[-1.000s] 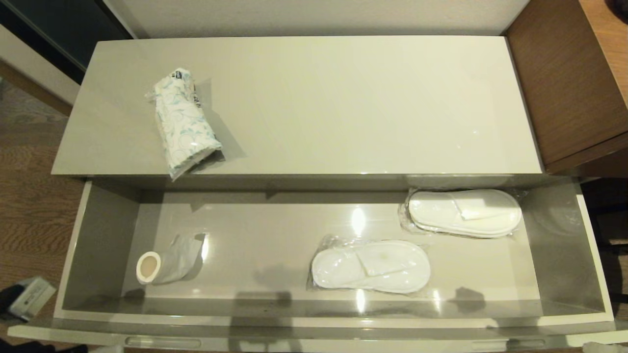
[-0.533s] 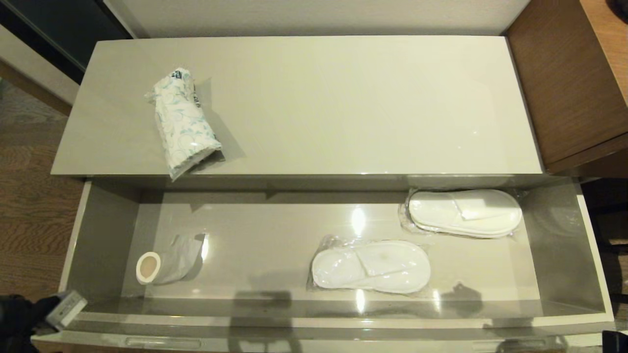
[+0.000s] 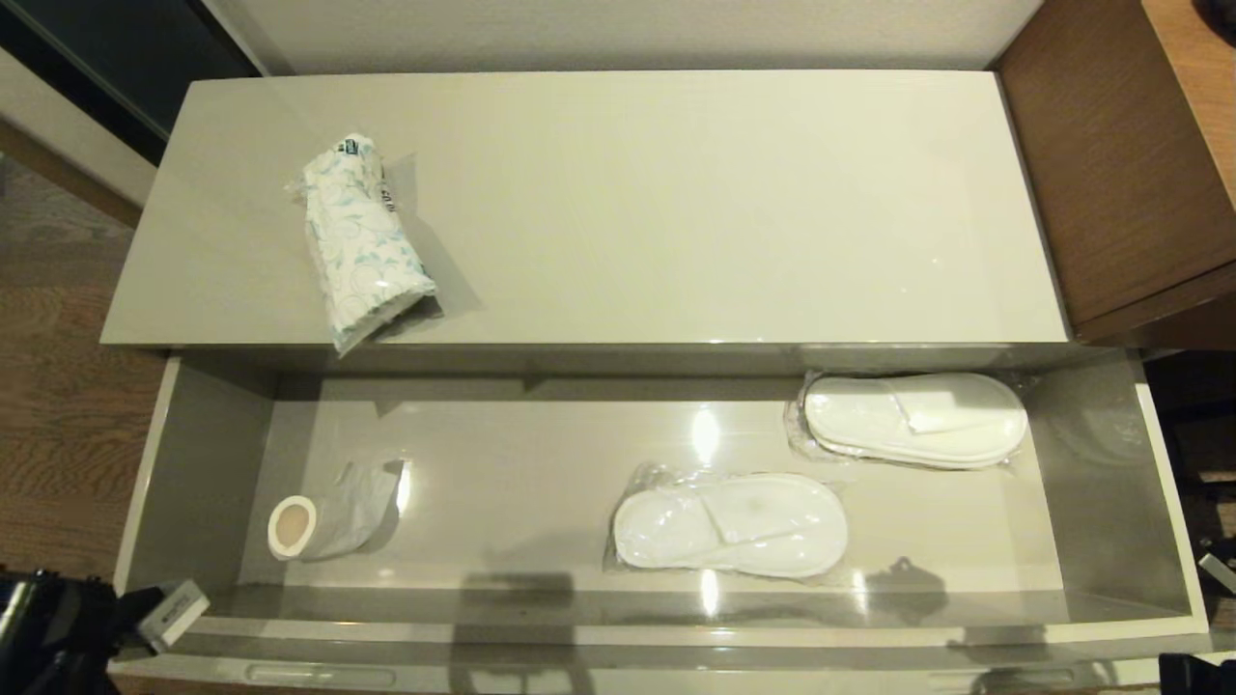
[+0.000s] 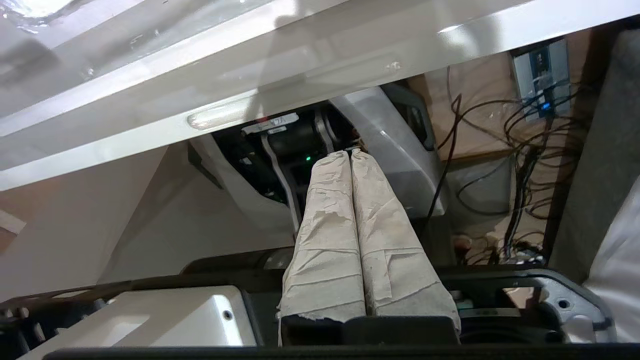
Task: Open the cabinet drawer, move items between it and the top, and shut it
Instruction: Close the drawer
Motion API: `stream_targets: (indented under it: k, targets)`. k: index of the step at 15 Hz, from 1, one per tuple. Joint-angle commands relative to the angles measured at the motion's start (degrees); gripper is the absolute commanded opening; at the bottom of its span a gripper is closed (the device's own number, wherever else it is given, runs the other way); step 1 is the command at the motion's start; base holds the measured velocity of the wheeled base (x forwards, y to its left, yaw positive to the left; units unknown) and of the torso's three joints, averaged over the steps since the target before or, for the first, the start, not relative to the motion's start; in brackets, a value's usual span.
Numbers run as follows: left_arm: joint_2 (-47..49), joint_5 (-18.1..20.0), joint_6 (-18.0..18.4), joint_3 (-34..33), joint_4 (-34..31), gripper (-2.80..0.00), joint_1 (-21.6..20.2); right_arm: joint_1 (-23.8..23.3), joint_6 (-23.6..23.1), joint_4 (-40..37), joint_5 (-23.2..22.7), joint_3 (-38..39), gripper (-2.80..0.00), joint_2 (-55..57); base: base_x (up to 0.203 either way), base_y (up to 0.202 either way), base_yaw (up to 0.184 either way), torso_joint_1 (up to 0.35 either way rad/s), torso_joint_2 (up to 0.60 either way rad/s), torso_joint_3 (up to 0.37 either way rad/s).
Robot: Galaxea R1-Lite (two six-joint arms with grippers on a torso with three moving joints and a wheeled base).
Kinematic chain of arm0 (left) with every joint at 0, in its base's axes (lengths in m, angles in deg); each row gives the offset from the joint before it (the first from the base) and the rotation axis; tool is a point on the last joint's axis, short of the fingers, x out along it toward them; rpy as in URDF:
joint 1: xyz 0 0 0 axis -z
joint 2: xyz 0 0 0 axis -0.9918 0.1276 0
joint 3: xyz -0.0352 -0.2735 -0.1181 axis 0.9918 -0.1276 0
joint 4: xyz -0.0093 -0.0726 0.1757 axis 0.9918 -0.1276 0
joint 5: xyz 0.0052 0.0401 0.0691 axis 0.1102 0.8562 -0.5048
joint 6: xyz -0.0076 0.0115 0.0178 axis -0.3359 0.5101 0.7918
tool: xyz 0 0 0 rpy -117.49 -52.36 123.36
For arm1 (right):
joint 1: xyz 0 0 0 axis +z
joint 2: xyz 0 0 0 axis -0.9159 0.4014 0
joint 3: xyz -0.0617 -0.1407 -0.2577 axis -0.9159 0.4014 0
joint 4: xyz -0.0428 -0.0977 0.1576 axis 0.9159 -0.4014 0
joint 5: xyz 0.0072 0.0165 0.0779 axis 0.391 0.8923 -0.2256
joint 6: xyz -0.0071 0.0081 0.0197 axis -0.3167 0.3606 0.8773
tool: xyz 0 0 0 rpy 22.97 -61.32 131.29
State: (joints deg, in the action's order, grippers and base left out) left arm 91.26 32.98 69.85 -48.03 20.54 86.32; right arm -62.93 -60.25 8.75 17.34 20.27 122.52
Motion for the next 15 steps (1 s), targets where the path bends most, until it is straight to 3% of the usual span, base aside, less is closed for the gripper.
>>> stream_targets:
  k: [1,3,5,7,9,11,15]
  targets:
    - [4.81,-0.01,-0.49,0.59,0.45,-2.8,0.05,0.29,0.7,-0.68,0.13,-0.63,-2.8,0.78,0.0,0.0,0.0,0.0,0.0,0.0]
    - [6.36,-0.03,-1.0,0.64,0.81,-2.8,0.12,0.29,0.71,-1.11,0.52,-0.83,-2.8,1.04,0.0,0.0,0.0,0.0,0.0,0.0]
    - [10.12,-1.21,-3.44,0.69,6.22,-2.8,0.19,0.71,0.4,-2.6,4.27,-2.08,-2.8,2.61,0.0,0.0,0.0,0.0,0.0,0.0]
    - [12.44,-4.15,-5.07,1.05,10.52,-2.8,0.56,1.34,-0.42,-3.69,4.48,-2.45,-2.8,2.68,0.0,0.0,0.0,0.0,0.0,0.0]
    - [14.24,-4.01,-6.46,2.32,13.23,-2.8,1.92,3.22,-3.09,-8.68,3.99,-4.23,-2.8,4.77,0.0,0.0,0.0,0.0,0.0,0.0]
    - [15.0,-3.89,-7.02,2.44,13.44,-2.8,2.47,4.24,-3.85,-9.8,3.85,-4.67,-2.8,5.94,0.0,0.0,0.0,0.0,0.0,0.0]
    - [15.7,-3.46,-12.42,3.52,14.04,-2.8,5.03,5.44,-3.34,-9.04,3.98,-4.0,-2.8,14.33,0.0,0.0,0.0,0.0,0.0,0.0]
